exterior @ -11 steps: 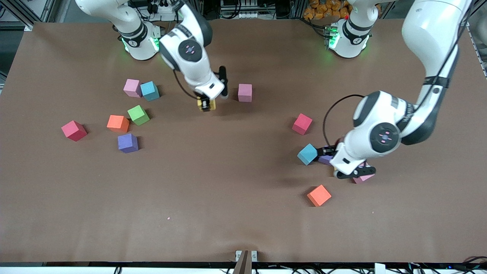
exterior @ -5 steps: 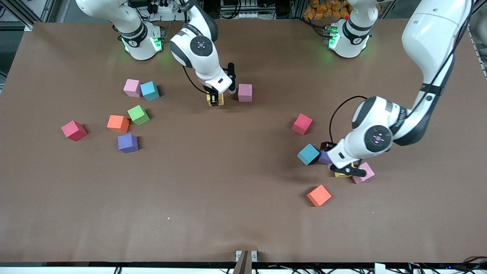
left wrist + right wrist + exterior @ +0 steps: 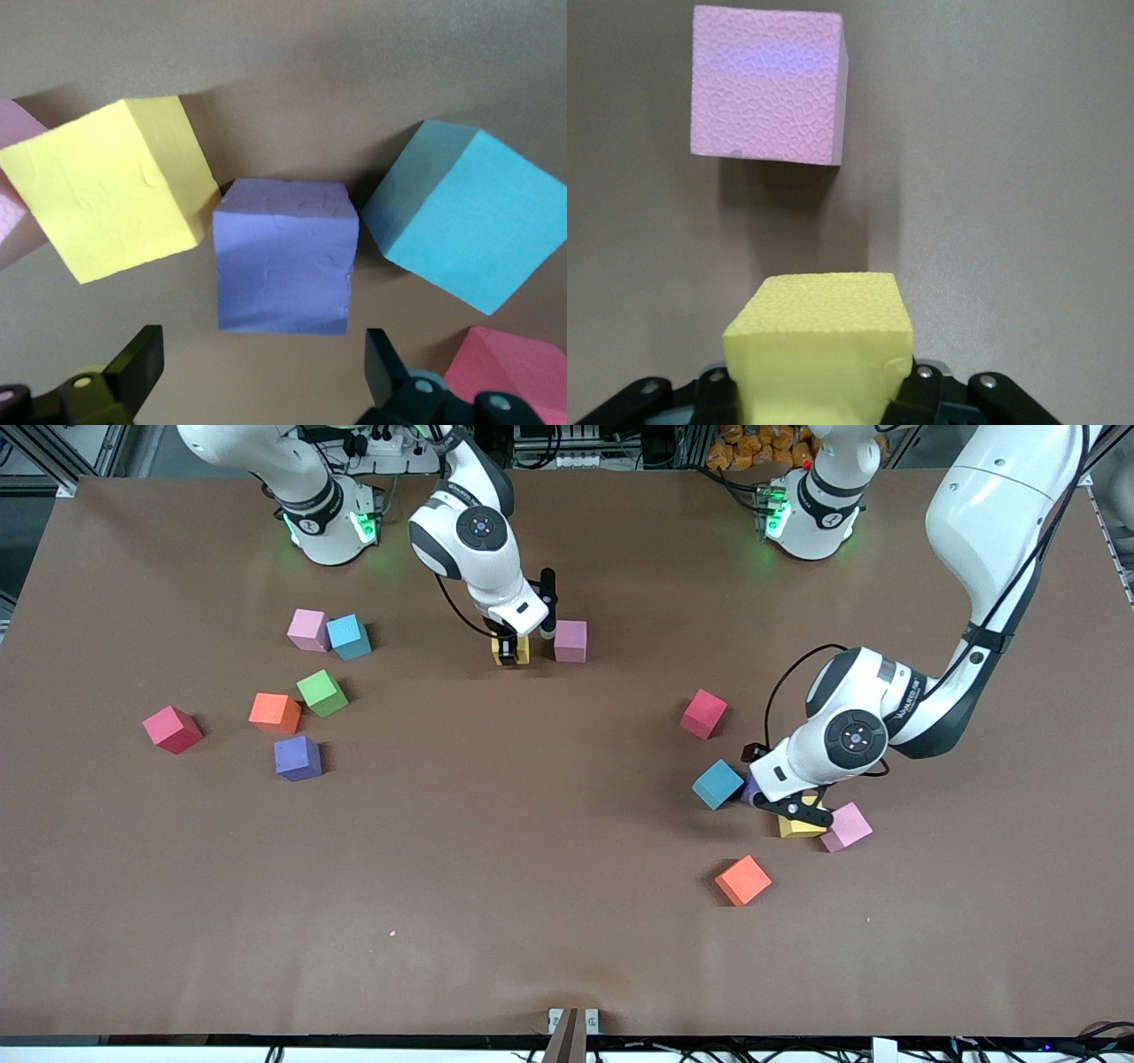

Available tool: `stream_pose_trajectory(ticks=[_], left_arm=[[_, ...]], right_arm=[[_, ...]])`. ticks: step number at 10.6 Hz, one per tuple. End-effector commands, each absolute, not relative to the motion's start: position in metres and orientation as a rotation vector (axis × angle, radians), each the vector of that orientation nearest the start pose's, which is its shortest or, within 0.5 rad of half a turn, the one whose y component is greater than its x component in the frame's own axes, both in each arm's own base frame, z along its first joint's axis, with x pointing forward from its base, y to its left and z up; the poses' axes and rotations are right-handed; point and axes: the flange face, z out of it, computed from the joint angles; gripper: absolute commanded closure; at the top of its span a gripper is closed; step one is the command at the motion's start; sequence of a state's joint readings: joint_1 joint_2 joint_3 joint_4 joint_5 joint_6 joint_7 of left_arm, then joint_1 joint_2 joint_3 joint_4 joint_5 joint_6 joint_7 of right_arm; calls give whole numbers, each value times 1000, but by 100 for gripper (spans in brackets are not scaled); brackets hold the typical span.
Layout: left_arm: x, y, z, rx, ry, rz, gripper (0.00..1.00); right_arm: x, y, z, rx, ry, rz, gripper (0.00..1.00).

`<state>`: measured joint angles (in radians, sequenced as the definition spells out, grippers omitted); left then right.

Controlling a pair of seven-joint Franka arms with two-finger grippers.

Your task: Form number 2 with 11 blocks

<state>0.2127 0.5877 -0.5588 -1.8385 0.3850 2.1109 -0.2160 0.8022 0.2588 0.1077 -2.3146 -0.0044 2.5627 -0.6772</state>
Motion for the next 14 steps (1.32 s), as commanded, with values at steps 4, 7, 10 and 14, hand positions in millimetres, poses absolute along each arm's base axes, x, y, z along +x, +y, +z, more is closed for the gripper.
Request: stream_pose_trajectory(ticks=[4, 7, 10, 14], left_arm=[[596, -173, 207, -3044, 507, 300, 0], [602, -172, 211, -3065, 469, 290, 0], [605, -176, 212, -3073, 401, 278, 0], [614, -175, 216, -3084, 389, 255, 0]], right_arm=[[301, 431, 203, 2242, 2238, 20, 72], [301, 436, 201, 2245, 2243, 48, 72], [295, 443, 199, 2280, 2213, 43, 72], [297, 450, 196, 2281, 2216, 47, 72]])
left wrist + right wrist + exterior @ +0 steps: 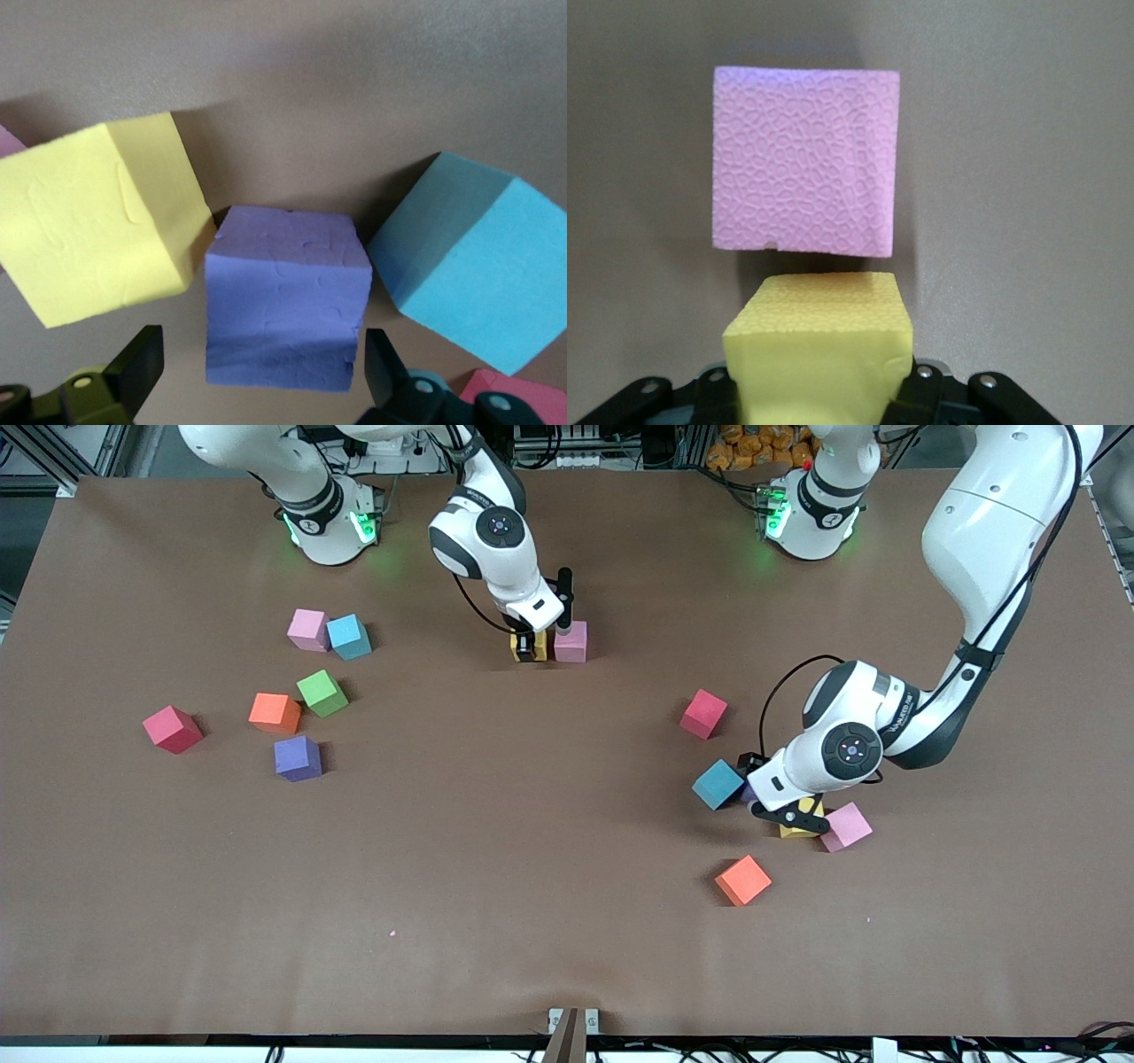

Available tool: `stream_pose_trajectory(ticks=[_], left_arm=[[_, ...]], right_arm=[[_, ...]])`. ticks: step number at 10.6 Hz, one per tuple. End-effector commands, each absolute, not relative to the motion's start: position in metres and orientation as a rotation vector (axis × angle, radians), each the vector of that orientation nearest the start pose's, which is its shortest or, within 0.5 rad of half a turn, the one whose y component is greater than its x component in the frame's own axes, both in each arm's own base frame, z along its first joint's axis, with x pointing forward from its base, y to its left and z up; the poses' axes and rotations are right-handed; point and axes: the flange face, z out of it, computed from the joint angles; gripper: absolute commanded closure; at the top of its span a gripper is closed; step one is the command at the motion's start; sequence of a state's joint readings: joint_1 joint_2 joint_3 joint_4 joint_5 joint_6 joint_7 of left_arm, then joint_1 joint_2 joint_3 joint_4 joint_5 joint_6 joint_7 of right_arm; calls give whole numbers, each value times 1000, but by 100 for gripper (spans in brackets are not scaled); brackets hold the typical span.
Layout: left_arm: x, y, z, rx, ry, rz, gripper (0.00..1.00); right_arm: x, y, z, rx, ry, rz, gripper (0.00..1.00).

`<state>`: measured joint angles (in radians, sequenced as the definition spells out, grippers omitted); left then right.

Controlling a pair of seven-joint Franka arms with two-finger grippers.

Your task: Form number 2 with 11 blocks

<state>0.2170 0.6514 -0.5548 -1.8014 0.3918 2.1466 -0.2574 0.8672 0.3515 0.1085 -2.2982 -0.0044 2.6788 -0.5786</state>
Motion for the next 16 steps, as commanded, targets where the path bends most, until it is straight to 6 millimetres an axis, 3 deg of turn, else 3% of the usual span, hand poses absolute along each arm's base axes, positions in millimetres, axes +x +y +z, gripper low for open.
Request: stream_pose_trajectory(ticks=[1, 13, 14, 15, 16], left_arm=[[613, -179, 213, -3086, 394, 262, 0], [622, -179, 215, -3083, 440, 233, 1], [623, -180, 216, -3084, 438, 229, 11], [623, -179, 217, -3085, 432, 229, 17], [624, -177, 218, -3090, 423, 229, 28]], right_arm=[[297, 451, 195, -2225, -2161, -44, 72], [297, 465, 186, -2211, -2168, -32, 70], [297, 465, 186, -2213, -2167, -32, 66], [297, 465, 185, -2213, -2167, -29, 55], [297, 464, 184, -2221, -2159, -27, 33]])
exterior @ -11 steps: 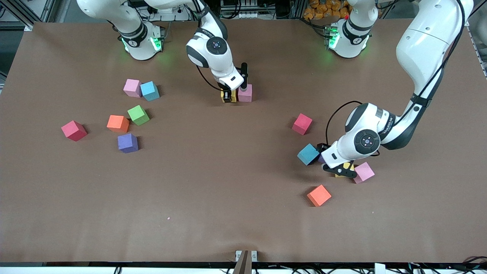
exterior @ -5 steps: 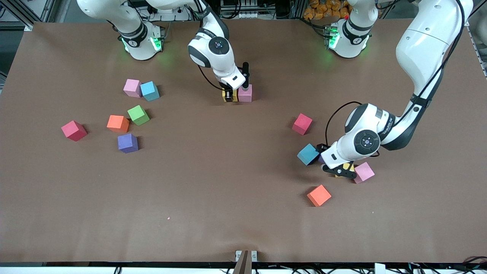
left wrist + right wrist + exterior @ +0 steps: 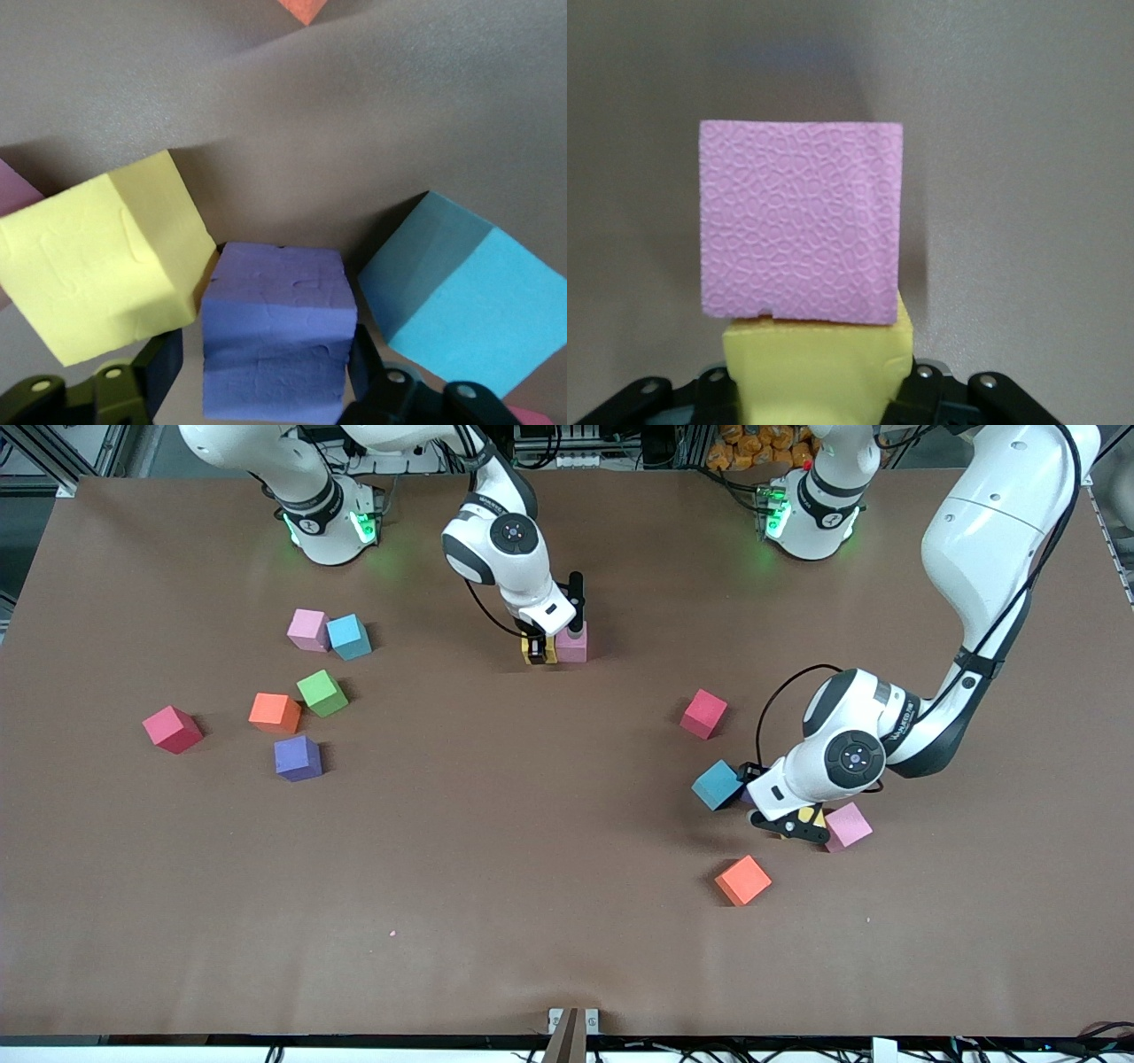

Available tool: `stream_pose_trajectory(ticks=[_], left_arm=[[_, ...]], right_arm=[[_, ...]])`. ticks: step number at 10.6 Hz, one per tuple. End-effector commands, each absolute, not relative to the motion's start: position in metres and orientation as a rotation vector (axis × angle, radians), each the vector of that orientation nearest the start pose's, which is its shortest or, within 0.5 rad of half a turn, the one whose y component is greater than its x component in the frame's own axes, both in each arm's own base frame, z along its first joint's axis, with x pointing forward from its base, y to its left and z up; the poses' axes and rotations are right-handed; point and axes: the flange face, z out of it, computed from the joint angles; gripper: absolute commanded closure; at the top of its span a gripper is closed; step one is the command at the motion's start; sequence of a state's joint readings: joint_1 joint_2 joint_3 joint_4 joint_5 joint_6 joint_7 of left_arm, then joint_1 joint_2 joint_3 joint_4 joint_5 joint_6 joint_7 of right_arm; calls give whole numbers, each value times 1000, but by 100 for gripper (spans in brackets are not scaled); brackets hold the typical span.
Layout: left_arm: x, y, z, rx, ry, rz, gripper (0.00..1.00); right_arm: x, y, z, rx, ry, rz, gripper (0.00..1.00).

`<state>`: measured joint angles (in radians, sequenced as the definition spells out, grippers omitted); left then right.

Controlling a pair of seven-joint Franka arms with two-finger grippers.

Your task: Form number 2 with 11 blocks

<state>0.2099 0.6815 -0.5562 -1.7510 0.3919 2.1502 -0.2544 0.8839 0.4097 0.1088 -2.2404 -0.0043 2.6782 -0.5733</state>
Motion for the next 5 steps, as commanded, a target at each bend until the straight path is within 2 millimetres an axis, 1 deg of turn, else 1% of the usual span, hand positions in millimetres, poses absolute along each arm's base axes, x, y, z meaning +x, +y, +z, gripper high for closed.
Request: stream_pose_trajectory(ticks=[1, 2, 3, 4, 5], left_arm=[[624, -178, 219, -3092, 421, 231, 37], [623, -179, 220, -3091, 424, 231, 39], [623, -178, 220, -3088, 422, 236, 43], [623, -175, 223, -3085, 413, 240, 44], [620, -174, 228, -3068, 415, 270, 46]], right_arm=[[297, 464, 183, -2233, -2147, -22, 1], [296, 464, 183, -2233, -2147, -24, 0], [296, 465, 187, -2233, -2148, -27, 0], [297, 465, 192, -2236, -2144, -36, 0], [296, 464, 197, -2239, -2150, -4, 0]])
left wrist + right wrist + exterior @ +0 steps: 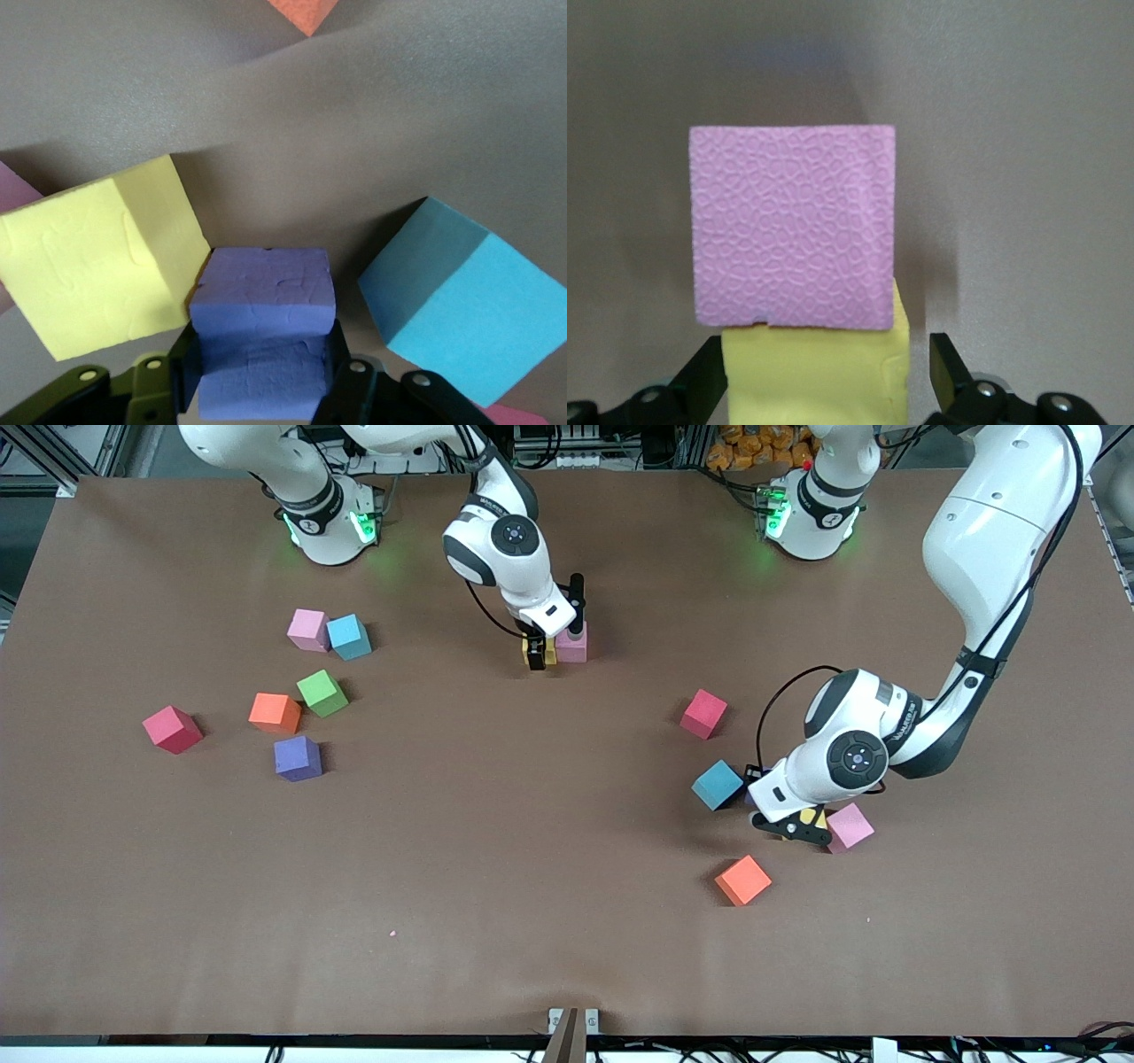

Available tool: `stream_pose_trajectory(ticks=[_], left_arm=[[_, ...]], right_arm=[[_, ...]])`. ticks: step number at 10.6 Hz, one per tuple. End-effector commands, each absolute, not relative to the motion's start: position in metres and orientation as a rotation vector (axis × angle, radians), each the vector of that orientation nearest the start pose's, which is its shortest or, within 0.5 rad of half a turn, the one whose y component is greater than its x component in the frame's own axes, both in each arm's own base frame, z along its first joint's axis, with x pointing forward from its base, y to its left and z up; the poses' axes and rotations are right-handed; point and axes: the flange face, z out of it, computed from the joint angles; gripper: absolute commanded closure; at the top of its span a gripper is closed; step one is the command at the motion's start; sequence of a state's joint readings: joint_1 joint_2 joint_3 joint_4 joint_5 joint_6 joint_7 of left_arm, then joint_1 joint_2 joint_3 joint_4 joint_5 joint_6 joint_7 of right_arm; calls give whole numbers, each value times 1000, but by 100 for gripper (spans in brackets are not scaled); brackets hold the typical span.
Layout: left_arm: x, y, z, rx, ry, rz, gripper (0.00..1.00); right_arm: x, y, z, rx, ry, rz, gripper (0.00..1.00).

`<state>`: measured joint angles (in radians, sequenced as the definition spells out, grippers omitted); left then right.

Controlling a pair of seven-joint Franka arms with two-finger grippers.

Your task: Form number 2 with 11 blocks

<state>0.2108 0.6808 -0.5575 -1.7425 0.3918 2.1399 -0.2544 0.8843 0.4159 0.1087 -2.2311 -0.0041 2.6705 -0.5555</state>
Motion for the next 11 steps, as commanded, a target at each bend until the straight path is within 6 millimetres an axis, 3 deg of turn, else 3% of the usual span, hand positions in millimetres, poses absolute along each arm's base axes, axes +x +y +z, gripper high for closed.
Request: stream_pose_trajectory(ticks=[1, 4, 7, 8, 9, 11], left_arm=[[618, -174, 232, -3056, 411, 295, 46], [613, -172, 247, -3023, 413, 347, 46], [602, -189, 275, -3062, 368, 412, 46], [598, -200, 287, -3080, 360, 410, 46], [593, -211, 296, -3092, 328, 418, 46], [583, -249, 314, -3118, 208, 426, 46]], right_arm=[[295, 462, 209, -2242, -2159, 34, 0], [304, 449, 264, -2266, -2158, 42, 0], [346, 400, 299, -2356, -2093, 128, 0], [374, 370, 308, -2421, -2032, 135, 0], [409, 326, 315, -2461, -2007, 135, 0], [458, 251, 322, -2533, -1915, 119, 0]])
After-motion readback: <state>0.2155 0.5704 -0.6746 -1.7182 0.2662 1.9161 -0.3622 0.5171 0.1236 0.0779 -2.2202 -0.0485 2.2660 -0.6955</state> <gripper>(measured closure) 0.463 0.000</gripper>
